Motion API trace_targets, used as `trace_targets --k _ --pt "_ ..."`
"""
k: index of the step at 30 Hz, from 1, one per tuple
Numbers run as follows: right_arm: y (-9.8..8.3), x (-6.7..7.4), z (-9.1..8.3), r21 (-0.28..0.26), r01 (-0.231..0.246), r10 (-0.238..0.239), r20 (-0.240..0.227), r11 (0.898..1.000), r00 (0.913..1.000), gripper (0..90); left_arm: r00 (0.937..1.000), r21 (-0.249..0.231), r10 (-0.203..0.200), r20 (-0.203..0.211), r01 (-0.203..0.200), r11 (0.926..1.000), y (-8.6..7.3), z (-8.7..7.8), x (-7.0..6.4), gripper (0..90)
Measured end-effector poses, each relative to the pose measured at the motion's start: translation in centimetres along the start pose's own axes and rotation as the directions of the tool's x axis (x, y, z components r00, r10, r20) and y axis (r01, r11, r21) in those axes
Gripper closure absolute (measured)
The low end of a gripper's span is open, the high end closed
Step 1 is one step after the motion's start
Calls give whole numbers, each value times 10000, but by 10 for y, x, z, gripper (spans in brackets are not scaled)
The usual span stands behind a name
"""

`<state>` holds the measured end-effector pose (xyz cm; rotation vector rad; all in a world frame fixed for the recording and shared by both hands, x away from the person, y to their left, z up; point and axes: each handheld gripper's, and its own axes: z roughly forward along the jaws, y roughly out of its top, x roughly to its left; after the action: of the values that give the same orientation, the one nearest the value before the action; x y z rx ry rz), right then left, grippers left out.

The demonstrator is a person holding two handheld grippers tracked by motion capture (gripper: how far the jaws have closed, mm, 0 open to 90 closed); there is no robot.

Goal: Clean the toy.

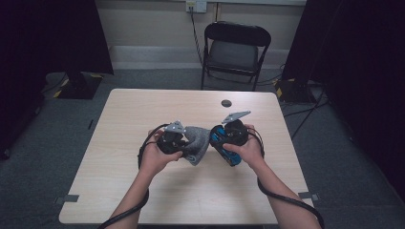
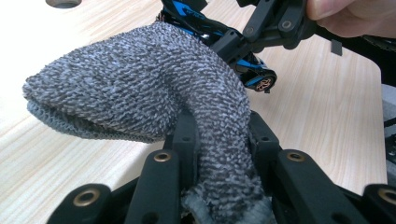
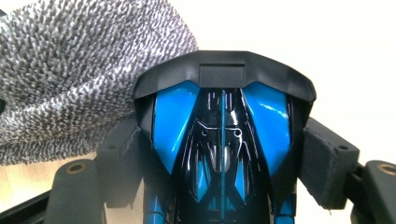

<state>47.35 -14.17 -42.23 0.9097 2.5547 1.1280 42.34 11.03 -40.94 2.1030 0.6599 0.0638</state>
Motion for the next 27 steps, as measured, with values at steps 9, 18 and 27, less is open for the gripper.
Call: trace_targets --k 9,18,27 --pt "1 -5 -1 43 -208 207 195 9998 9996 258 10000 -67 46 59 -46 10000 -3 1 -3 706" --pt "5 -9 -2 -1 -417 417 423 9991 9982 258 9998 -61 152 135 -151 9999 -4 2 -6 706" --pt "7 -13 -4 -119 -642 648 533 9979 9965 258 9994 -50 297 203 -297 9995 -6 3 -11 706"
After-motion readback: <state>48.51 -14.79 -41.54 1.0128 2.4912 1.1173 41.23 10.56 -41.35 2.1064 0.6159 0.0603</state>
